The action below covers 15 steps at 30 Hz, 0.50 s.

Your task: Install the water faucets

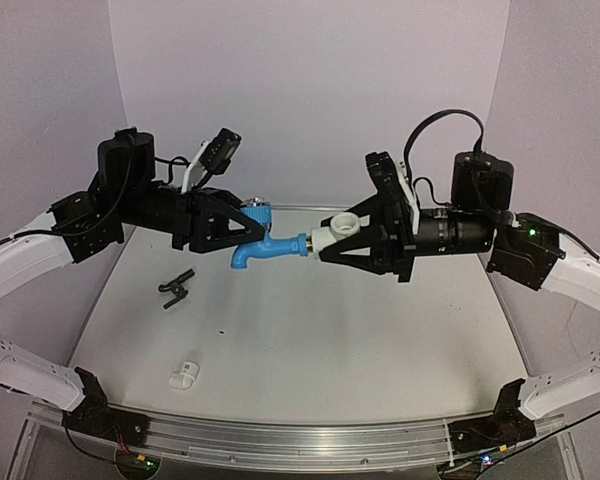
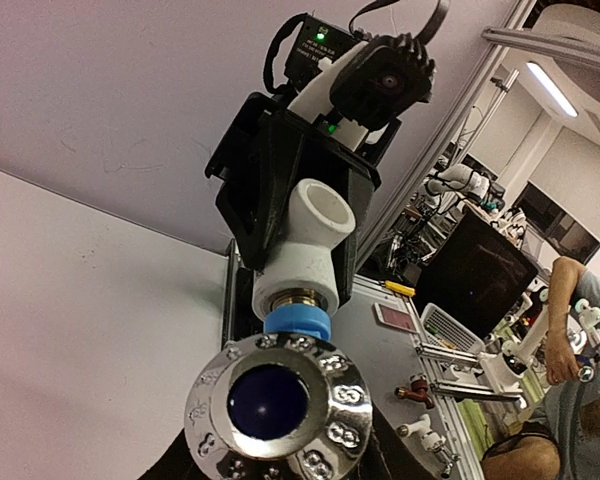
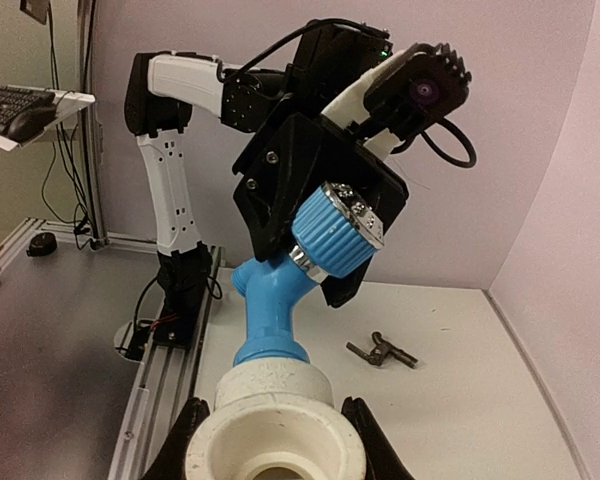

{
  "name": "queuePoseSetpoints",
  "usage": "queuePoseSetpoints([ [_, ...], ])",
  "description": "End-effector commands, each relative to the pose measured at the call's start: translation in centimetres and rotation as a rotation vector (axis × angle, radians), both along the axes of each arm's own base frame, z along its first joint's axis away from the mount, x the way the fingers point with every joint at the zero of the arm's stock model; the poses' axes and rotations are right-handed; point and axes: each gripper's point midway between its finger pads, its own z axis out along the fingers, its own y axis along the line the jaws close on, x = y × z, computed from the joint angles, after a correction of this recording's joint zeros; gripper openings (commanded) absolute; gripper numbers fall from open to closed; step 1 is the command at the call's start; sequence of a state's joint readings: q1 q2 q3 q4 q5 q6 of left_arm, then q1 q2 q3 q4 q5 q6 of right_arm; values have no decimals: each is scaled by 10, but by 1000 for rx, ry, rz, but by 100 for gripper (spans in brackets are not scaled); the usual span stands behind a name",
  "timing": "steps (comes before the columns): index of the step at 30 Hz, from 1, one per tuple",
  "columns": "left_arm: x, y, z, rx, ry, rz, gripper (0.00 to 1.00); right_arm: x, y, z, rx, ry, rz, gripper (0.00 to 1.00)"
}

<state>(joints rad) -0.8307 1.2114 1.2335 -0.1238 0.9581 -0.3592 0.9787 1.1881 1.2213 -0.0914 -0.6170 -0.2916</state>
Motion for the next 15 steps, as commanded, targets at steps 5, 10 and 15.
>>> queuePoseSetpoints([
  [5,-24,22,23,-102,-282,-5,25,26,0,11,50,318,-81,0],
  [10,-31,32,22,-115,-415,12,23,39,6,4,35,538,-38,0],
  [15,-33,38,13,-77,-512,20,22,37,9,5,28,597,-1,0],
])
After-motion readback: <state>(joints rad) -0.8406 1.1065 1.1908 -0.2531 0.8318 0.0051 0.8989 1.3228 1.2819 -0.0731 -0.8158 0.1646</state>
